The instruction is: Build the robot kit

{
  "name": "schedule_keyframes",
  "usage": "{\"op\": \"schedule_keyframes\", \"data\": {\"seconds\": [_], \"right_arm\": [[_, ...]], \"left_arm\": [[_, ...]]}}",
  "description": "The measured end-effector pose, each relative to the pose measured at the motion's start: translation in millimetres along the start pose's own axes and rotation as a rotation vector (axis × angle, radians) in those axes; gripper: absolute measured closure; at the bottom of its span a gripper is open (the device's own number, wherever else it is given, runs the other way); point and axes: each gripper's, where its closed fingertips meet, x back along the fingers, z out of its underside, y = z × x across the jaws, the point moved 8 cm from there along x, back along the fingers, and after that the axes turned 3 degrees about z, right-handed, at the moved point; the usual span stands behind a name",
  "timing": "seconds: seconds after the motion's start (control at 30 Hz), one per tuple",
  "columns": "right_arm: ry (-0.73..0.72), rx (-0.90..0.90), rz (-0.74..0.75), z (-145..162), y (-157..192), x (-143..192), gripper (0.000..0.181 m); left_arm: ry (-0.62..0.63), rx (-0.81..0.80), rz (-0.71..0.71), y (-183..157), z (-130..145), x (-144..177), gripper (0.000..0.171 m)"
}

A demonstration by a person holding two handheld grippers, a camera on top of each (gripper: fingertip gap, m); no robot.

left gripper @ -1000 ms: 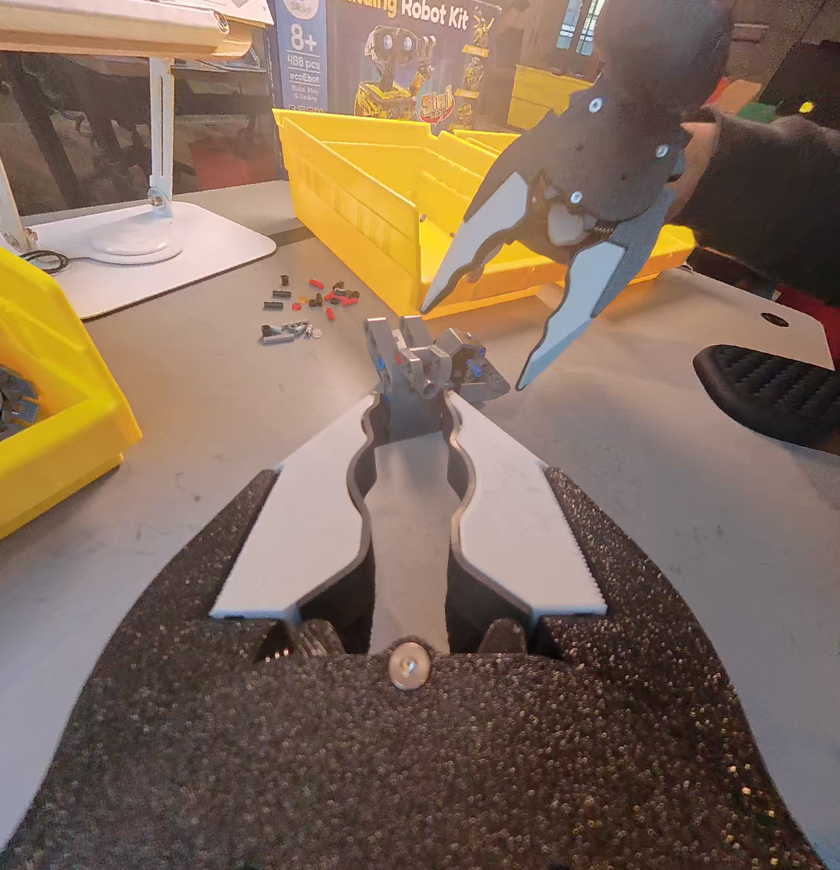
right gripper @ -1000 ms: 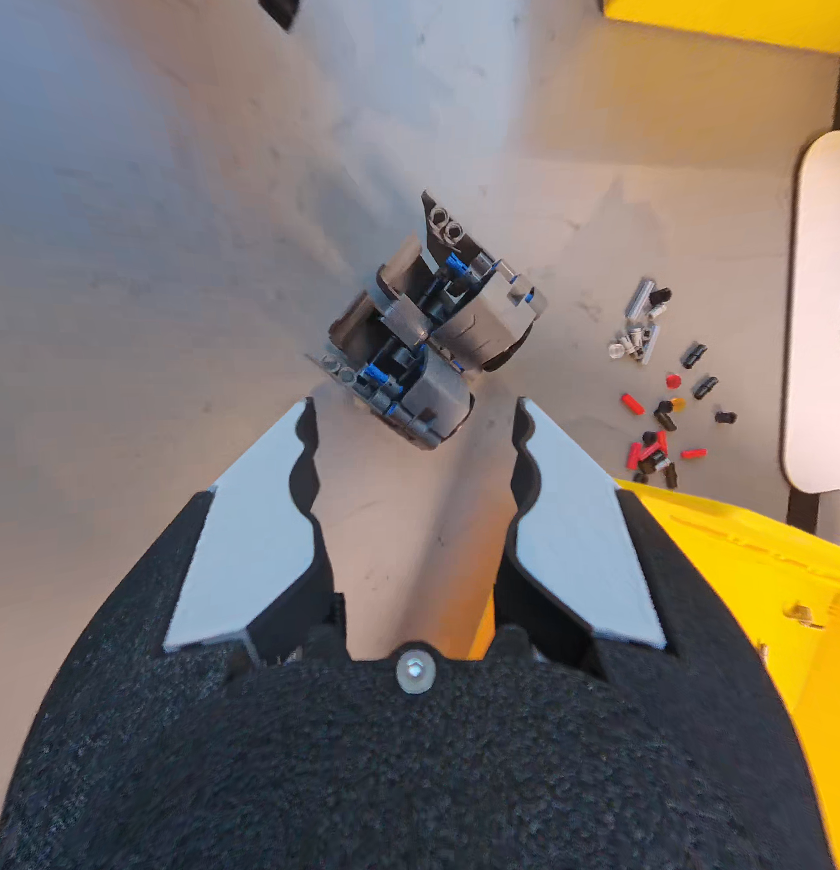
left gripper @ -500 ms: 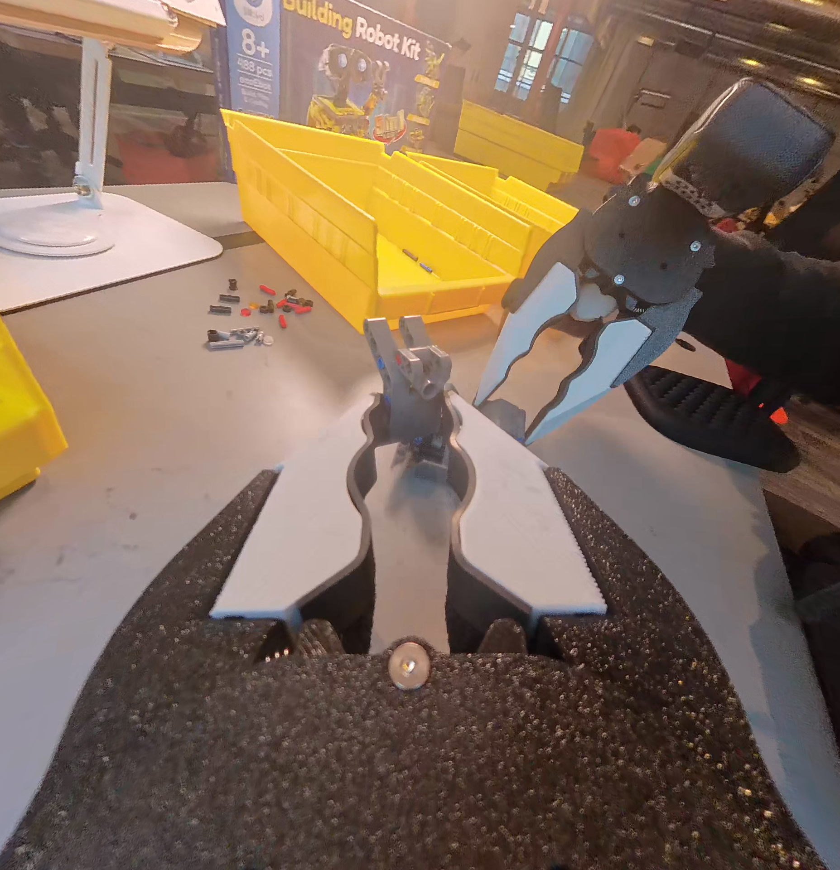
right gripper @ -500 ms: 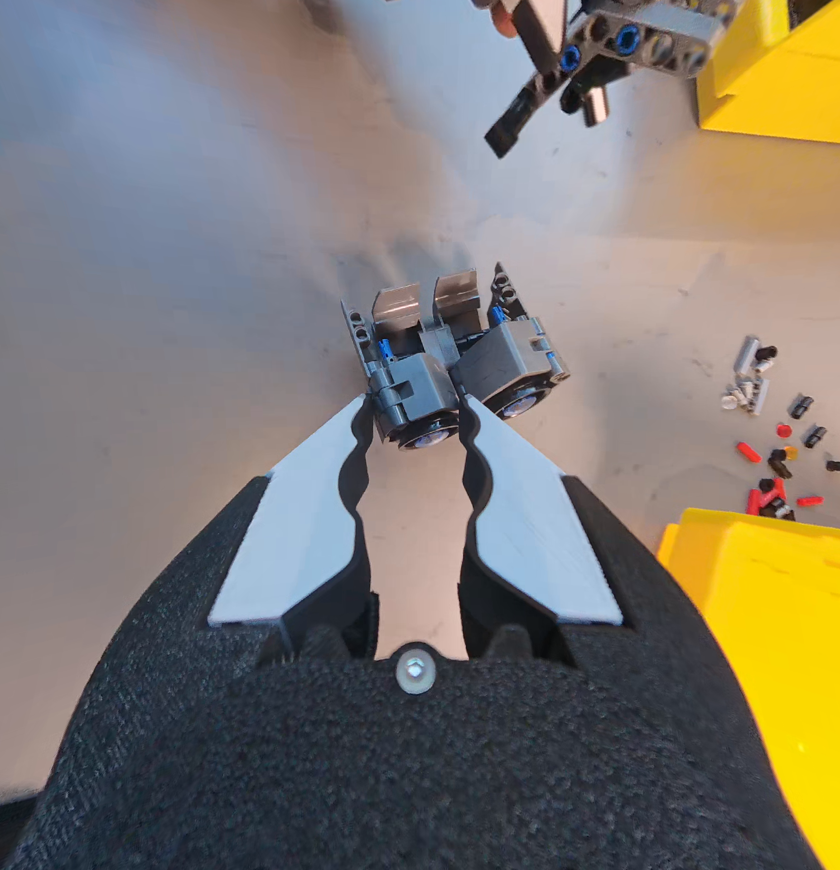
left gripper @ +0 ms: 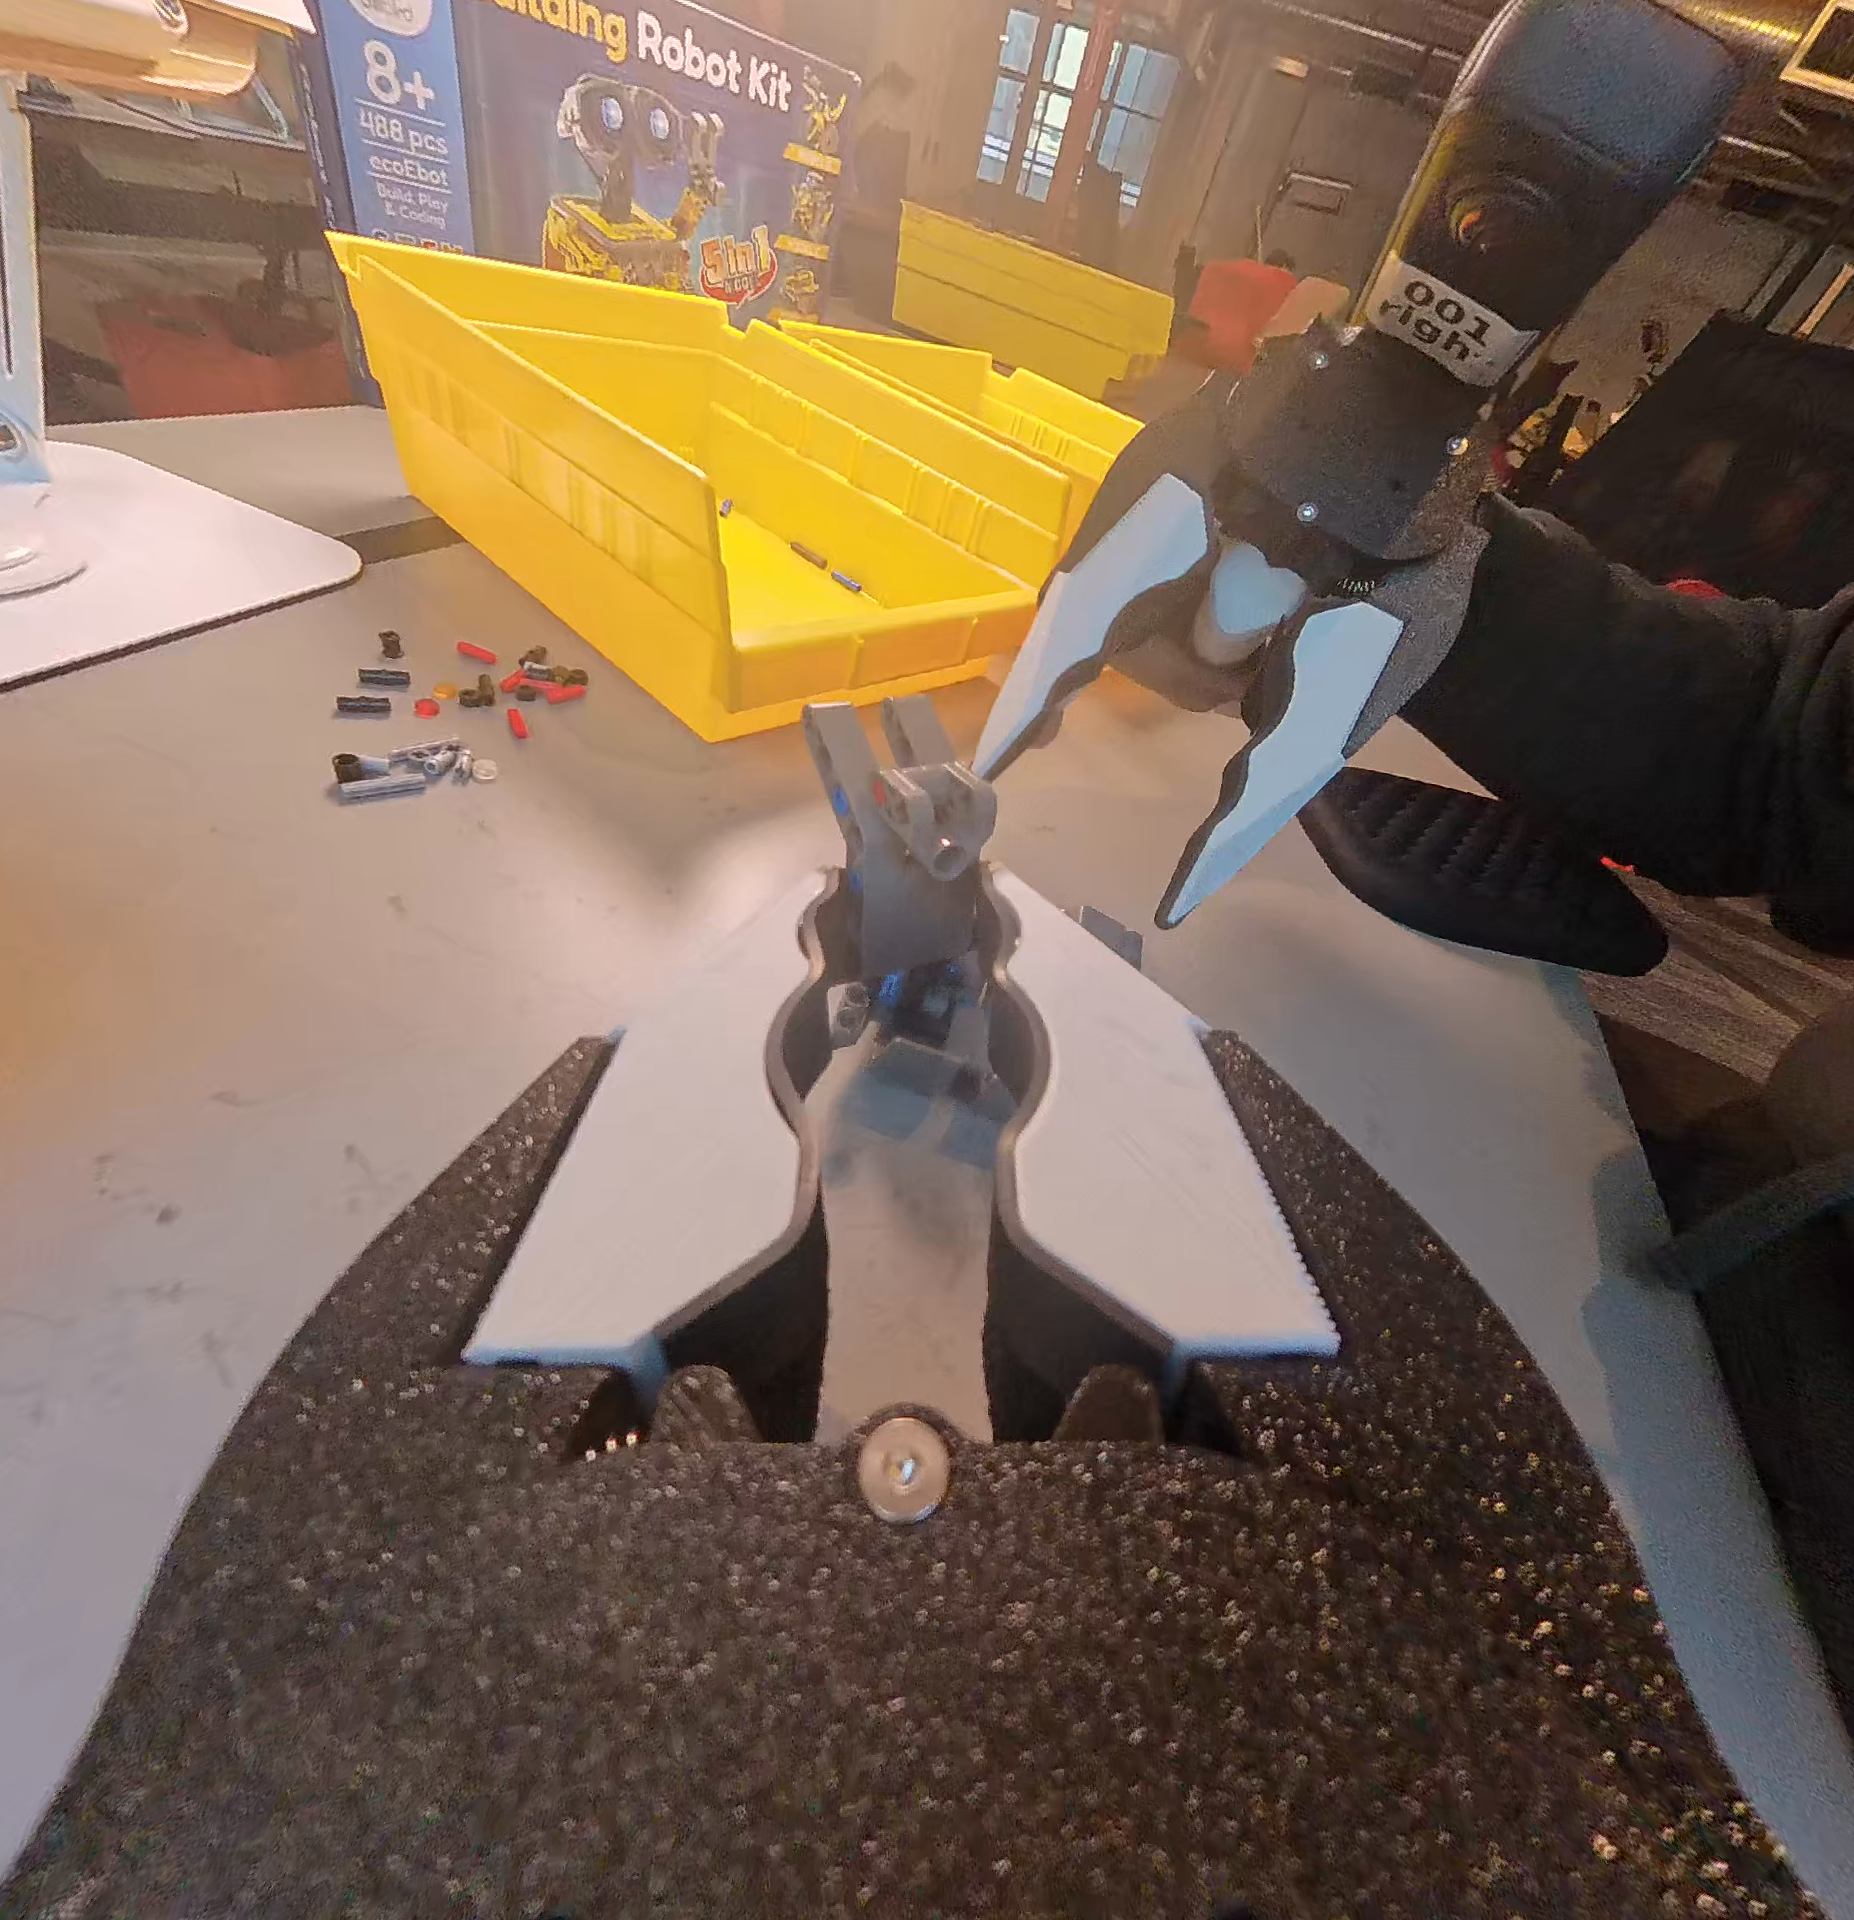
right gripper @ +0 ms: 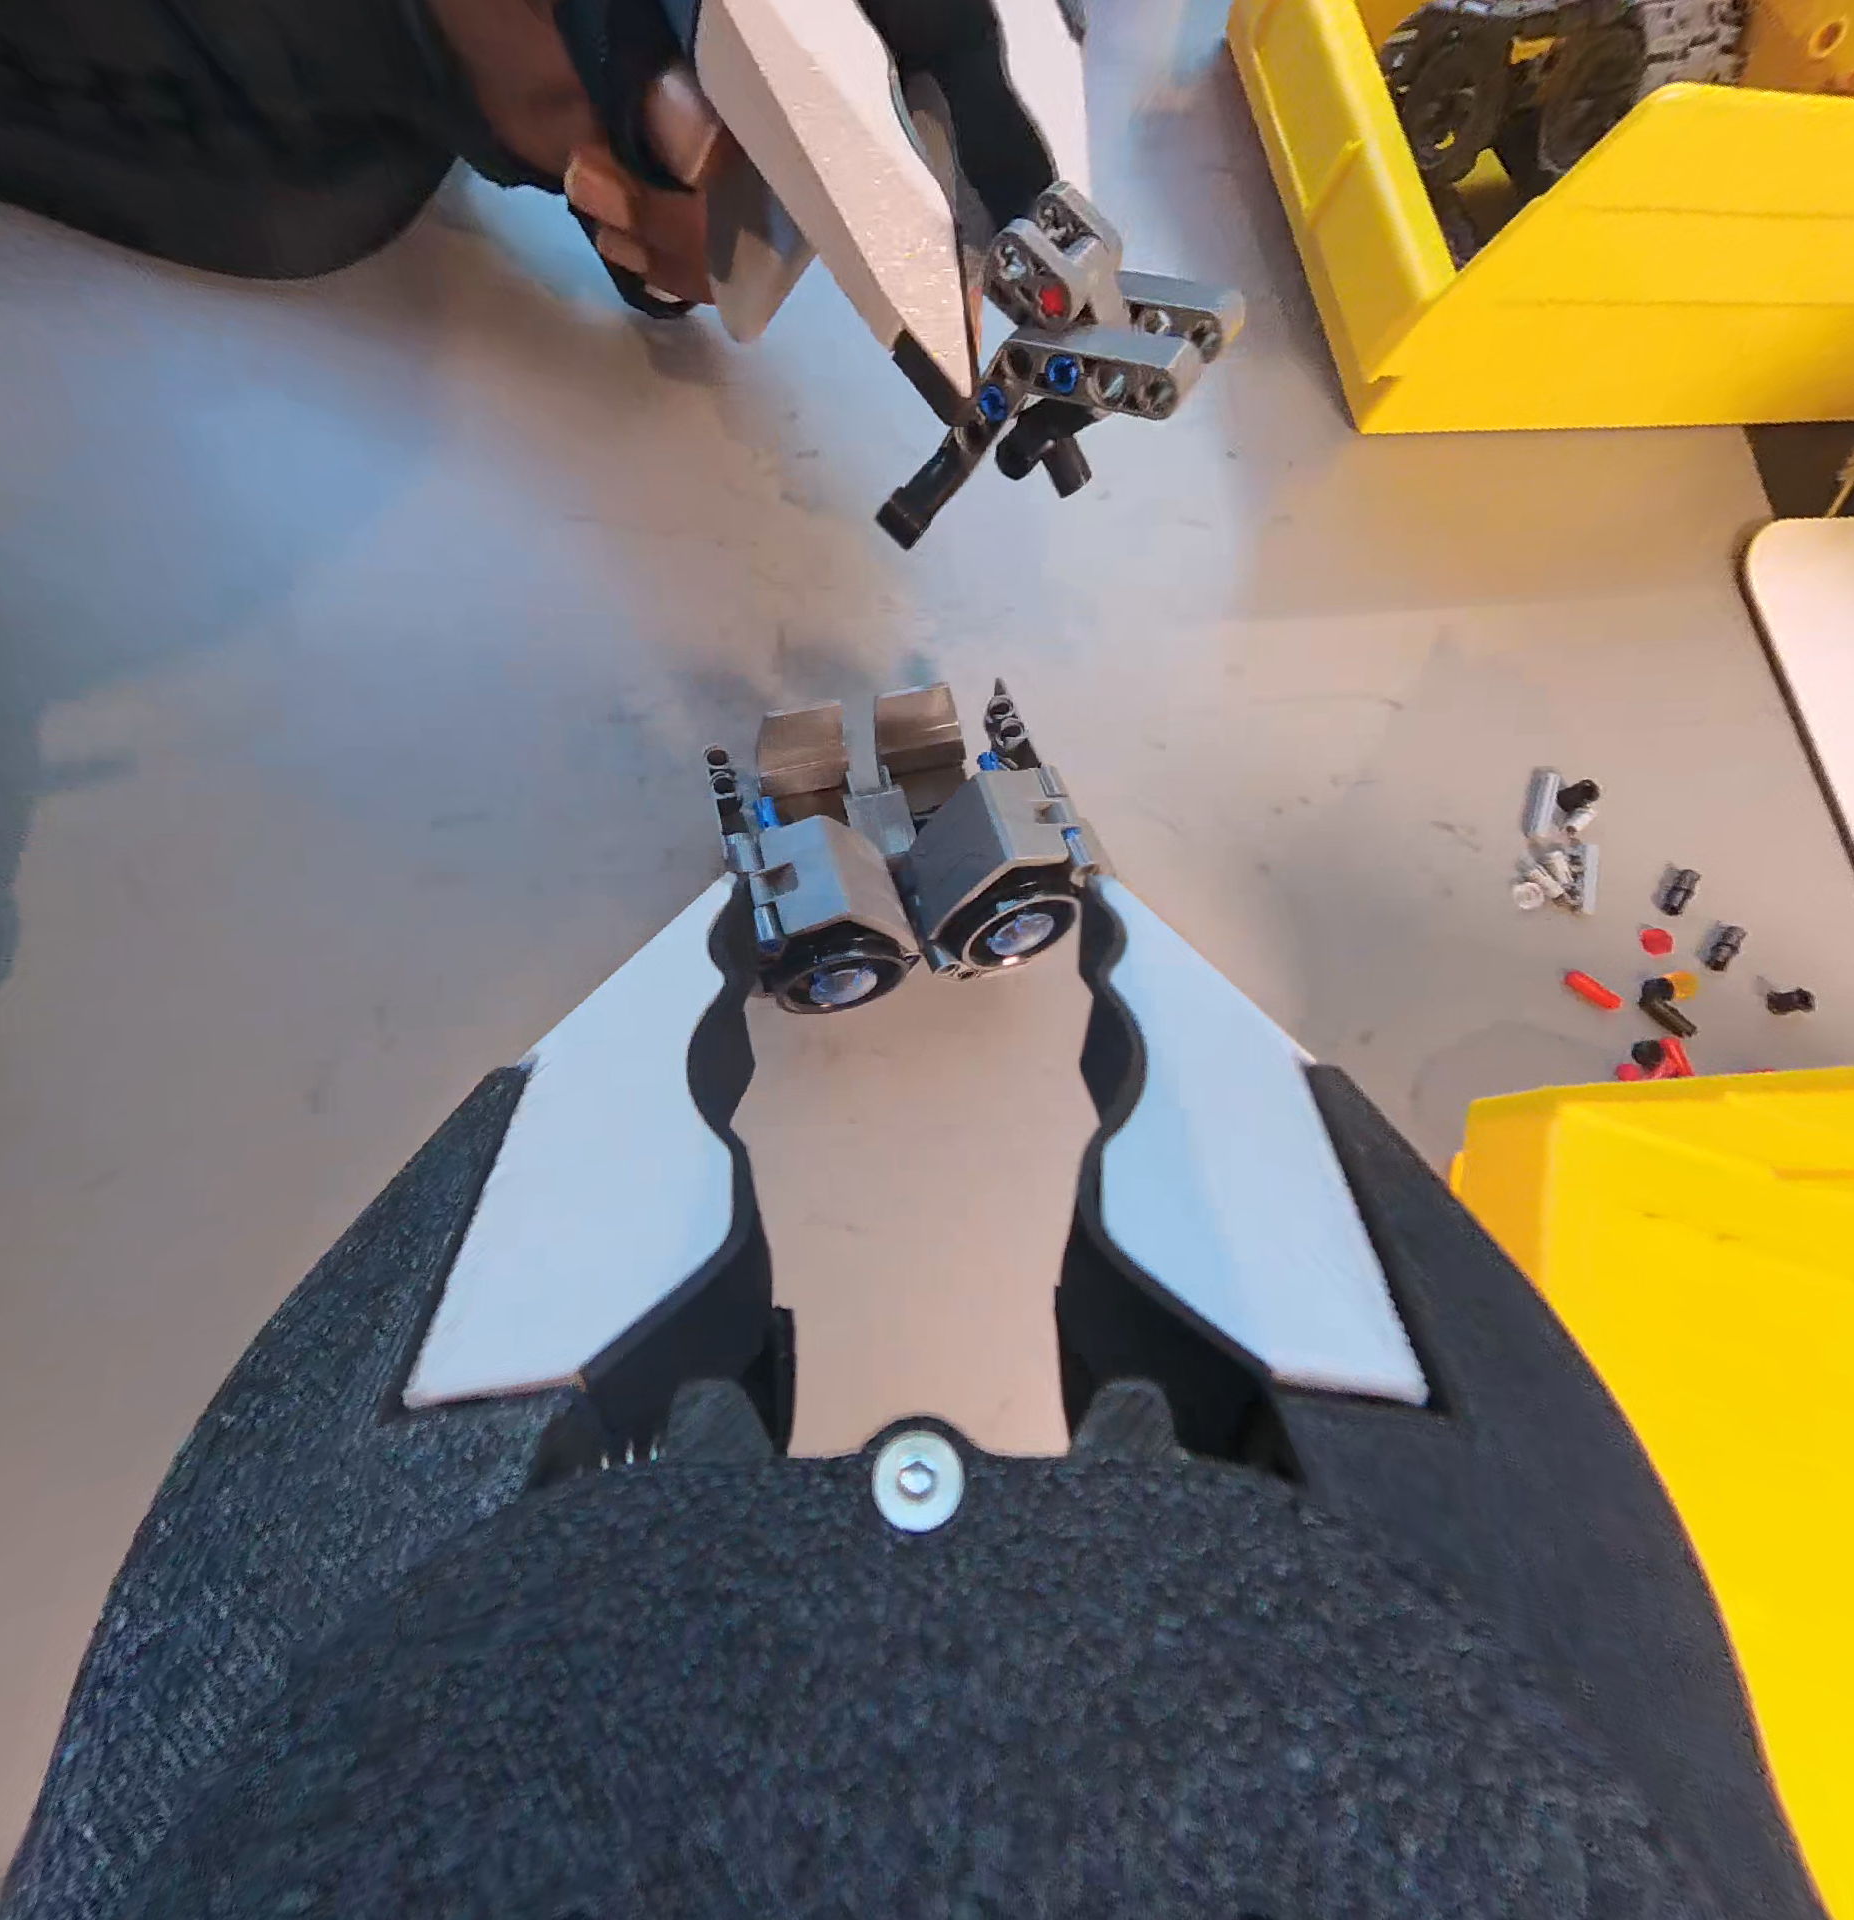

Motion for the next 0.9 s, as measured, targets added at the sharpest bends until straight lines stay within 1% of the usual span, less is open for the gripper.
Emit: {"op": "schedule_keyframes", "data": {"seconds": [0.1,0.17,0.23,0.3,0.33,0.43,0.5,0.57,0.67,0.73,0.83,0.9], "right_arm": [[0.028,0.028,-0.055,4.4,0.6,-10.4,0.099],[0.055,0.033,-0.07,8.6,-2.9,-19.4,0.093],[0.081,-0.002,-0.119,11.5,-3.1,-26.3,0.09],[0.102,0.004,-0.145,14.1,0.2,-27.1,0.091],[0.118,0.016,-0.144,15.5,2.1,-25.1,0.095],[0.16,0.019,-0.15,20.6,11.6,-15.2,0.099],[0.191,0.018,-0.173,25.6,21.6,-6.3,0.11],[0.211,0.019,-0.198,29.8,31.9,2.7,0.114],[0.166,0.023,-0.179,28.9,37.2,12.1,0.123],[0.113,0.022,-0.154,25.6,34.8,14.8,0.124],[0.029,0.024,-0.04,21.5,19.7,12.1,0.114],[0.007,0.008,-0.039,22.4,15.7,4.0,0.113]], "left_arm": [[0.005,0.005,-0.005,1.6,1.1,-0.1,0.148],[0.007,0.005,-0.01,2.6,1.5,0.2,0.148],[0.007,0.004,-0.016,3.4,1.0,1.1,0.148],[-0.002,0.0,-0.025,4.4,-0.8,3.2,0.148],[-0.007,-0.001,-0.03,4.9,-1.9,4.6,0.148],[-0.022,0.006,-0.045,7.6,-4.6,8.1,0.148],[-0.025,0.015,-0.052,9.3,-4.6,8.9,0.148],[-0.022,0.021,-0.052,9.7,-4.0,8.4,0.148],[-0.013,0.016,-0.047,8.4,-2.8,6.2,0.148],[-0.006,0.013,-0.044,7.6,-1.9,4.8,0.148],[0.0,0.011,-0.046,7.4,-1.1,4.2,0.148],[-0.001,0.01,-0.052,7.8,-1.3,4.8,0.148]]}}
